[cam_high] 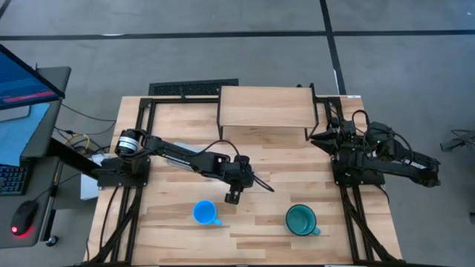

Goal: Stack small to large cups/mugs on shelf
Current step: Put the transparent mug on the shelf

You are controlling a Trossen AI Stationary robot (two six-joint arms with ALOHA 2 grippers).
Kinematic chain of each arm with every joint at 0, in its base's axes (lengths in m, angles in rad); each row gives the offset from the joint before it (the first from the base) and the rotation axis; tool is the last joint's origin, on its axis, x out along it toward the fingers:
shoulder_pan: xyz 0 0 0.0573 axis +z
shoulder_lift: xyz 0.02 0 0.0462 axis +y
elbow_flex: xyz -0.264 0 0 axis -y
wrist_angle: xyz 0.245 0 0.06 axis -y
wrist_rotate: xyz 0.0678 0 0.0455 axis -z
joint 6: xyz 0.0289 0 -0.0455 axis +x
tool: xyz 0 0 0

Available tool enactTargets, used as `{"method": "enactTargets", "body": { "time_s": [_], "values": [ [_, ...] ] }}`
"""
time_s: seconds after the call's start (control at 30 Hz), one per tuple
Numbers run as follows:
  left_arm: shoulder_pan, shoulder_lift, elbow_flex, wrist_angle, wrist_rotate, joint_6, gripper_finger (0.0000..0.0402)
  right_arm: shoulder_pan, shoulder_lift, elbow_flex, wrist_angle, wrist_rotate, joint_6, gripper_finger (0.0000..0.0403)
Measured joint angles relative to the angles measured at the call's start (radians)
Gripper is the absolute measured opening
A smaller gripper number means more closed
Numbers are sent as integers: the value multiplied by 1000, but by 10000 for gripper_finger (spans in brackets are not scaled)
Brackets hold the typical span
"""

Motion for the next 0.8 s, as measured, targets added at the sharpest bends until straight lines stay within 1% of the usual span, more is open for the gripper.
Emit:
{"method": "enactTargets", "body": {
  "time_s": [0.17,0.3,0.4,0.5,0.63,0.8],
  "values": [
    [0,0,0,0,1,-6,7,0,0,0,0,0,0,118],
    [0,0,0,1,-6,-15,3,0,0,0,0,0,0,118],
    [2,-3,0,-1,-24,-52,2,0,0,0,0,0,0,118],
    [7,-16,2,-2,5,-93,1,0,0,0,-1,0,0,118],
    [9,-29,55,-62,8,-102,1,0,0,0,-7,0,0,118],
    [26,-30,195,-220,10,-99,0,0,0,0,-7,0,0,118]
  ]
}}
